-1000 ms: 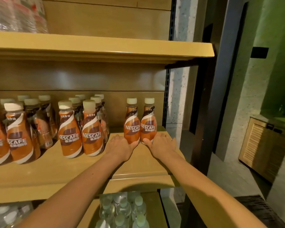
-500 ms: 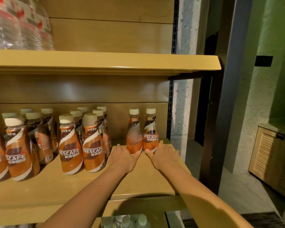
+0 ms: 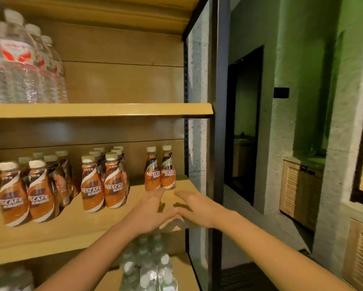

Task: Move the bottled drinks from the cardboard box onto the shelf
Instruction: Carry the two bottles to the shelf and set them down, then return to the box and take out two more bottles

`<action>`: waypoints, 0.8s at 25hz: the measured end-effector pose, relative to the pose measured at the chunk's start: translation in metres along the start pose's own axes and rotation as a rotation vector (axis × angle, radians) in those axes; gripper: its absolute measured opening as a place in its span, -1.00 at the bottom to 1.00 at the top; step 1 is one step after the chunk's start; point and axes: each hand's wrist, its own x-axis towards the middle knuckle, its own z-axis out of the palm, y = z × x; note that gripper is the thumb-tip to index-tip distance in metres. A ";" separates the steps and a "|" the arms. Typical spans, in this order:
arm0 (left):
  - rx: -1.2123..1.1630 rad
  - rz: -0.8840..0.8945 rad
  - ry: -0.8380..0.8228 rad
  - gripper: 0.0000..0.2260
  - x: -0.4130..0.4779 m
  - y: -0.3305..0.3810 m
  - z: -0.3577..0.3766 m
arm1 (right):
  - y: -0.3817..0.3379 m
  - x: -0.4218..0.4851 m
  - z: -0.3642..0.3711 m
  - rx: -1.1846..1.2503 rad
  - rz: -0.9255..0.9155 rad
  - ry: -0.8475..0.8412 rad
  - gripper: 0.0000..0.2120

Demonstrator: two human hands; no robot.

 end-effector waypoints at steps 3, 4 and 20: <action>-0.014 0.111 -0.042 -0.23 -0.020 0.041 0.011 | 0.009 -0.064 -0.025 -0.020 0.070 0.113 -0.44; -0.029 0.143 -0.039 -0.26 -0.021 0.057 0.018 | 0.018 -0.086 -0.033 -0.036 0.126 0.140 -0.44; -0.299 0.700 -0.436 -0.39 0.045 0.481 0.230 | 0.237 -0.483 -0.176 -0.394 1.129 0.211 -0.38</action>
